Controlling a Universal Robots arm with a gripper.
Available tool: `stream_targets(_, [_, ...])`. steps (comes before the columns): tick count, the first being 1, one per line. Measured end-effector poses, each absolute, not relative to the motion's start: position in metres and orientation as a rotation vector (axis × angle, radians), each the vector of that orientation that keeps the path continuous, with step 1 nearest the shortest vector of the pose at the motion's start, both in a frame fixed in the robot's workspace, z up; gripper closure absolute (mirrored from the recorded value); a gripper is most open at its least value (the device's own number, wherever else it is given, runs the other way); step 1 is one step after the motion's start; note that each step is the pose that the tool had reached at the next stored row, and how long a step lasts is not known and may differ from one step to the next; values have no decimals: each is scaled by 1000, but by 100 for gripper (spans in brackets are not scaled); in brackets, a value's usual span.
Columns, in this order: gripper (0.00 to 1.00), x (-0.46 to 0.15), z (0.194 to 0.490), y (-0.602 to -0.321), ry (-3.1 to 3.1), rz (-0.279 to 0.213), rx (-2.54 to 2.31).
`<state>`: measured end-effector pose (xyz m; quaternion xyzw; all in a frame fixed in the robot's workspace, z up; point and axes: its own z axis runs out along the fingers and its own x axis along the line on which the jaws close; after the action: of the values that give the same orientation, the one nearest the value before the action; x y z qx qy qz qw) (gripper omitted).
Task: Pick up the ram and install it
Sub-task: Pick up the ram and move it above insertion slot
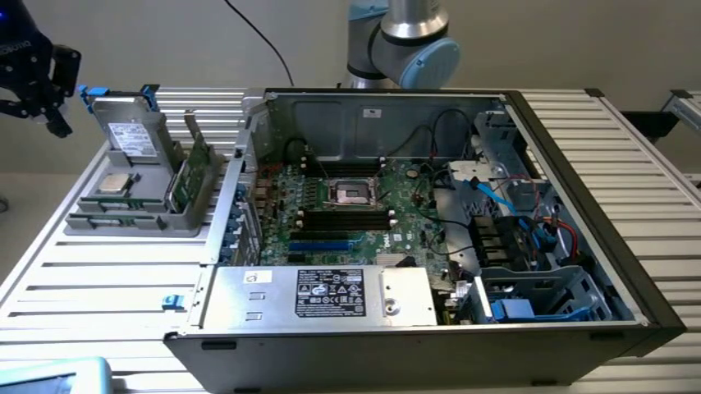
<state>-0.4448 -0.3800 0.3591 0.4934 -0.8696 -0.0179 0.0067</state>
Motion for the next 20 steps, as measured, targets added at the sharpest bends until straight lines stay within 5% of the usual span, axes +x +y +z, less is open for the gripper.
stream_targets(20, [89,-445,359,-380,-2453,-33,1953])
